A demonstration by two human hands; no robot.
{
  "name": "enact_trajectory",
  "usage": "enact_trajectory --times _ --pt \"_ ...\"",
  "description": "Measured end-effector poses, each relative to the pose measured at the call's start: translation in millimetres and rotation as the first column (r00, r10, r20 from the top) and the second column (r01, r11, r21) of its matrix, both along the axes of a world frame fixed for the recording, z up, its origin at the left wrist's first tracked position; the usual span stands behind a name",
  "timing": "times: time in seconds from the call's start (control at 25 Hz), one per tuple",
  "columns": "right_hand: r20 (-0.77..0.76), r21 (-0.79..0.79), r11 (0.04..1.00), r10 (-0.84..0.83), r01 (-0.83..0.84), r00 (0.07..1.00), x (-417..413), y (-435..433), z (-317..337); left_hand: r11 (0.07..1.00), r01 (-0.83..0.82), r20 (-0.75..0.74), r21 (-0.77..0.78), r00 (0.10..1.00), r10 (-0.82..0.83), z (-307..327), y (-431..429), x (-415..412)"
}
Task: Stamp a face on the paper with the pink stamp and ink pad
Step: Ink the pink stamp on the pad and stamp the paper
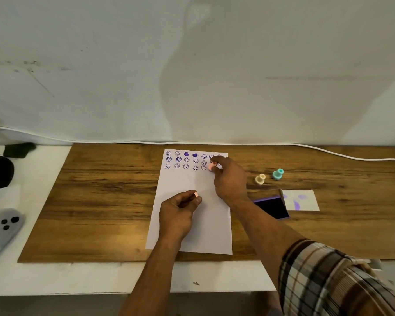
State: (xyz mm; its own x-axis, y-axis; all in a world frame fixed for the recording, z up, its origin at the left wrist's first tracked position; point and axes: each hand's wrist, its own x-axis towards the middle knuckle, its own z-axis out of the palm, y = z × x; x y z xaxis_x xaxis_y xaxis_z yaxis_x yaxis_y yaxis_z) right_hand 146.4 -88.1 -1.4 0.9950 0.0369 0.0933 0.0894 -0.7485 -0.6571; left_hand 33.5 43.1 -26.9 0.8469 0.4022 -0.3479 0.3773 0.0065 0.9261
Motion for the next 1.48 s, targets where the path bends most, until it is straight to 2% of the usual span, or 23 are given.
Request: enact_trajectory --times 0.2,0.36,0.56,0.72,0.96,1.24,1.28,1.32,1.36,1.4,1.44,1.48 --pt "0.029 -0.17 0.981 0.103 -0.096 0.994 5 1 2 1.0 0.013 -0.002 -0.001 1.0 -0.013 0 0 0" --pt "0.004 -0.359 0.907 0.236 -0.219 0.972 13 -3 4 1.0 -0.001 0.002 -0.004 1.0 0.001 0 0 0" --pt "-0.097 -0.388 0.882 0.251 -0.269 0.963 15 -5 15 1.0 -0.007 0.0 0.009 1.0 0.007 -1 -2 1" --pt "-0.039 -0.423 0.883 0.206 -0.203 0.978 9 3 21 1.0 -0.011 0.005 0.025 1.0 0.011 0 -3 1" --pt "-0.032 -0.599 0.781 0.197 -0.176 0.98 4 15 26 0.999 -0.024 0.004 0.037 1.0 0.023 3 -4 -1" --pt "-0.078 -0.579 0.73 0.394 -0.363 0.916 18 -10 30 1.0 0.005 0.031 0.015 1.0 -0.005 7 -3 -2" --pt "-0.075 -0.531 0.763 0.391 -0.368 0.917 19 -15 31 1.0 0.01 0.037 0.003 0.999 -0.01 8 -3 -3" --pt "-0.038 -0.406 0.854 0.34 -0.325 0.94 17 -19 35 1.0 0.013 0.041 -0.011 0.999 -0.012 10 -2 -4" --pt "0.018 -0.182 0.96 0.219 -0.212 0.975 11 -23 39 1.0 0.01 0.044 -0.026 0.999 -0.009 11 0 -4" --pt "0.037 0.092 0.994 0.055 -0.058 0.998 0 -27 44 0.999 0.003 0.049 -0.042 0.999 -0.001 14 2 -3" --pt "0.01 0.322 0.943 -0.095 0.087 0.995 -16 -33 51 0.998 -0.004 0.057 -0.059 0.998 0.007 17 3 -3" --pt "-0.056 0.476 0.857 -0.194 0.196 0.98 -35 -41 55 0.997 -0.003 0.068 -0.081 0.998 0.009 20 4 -2"
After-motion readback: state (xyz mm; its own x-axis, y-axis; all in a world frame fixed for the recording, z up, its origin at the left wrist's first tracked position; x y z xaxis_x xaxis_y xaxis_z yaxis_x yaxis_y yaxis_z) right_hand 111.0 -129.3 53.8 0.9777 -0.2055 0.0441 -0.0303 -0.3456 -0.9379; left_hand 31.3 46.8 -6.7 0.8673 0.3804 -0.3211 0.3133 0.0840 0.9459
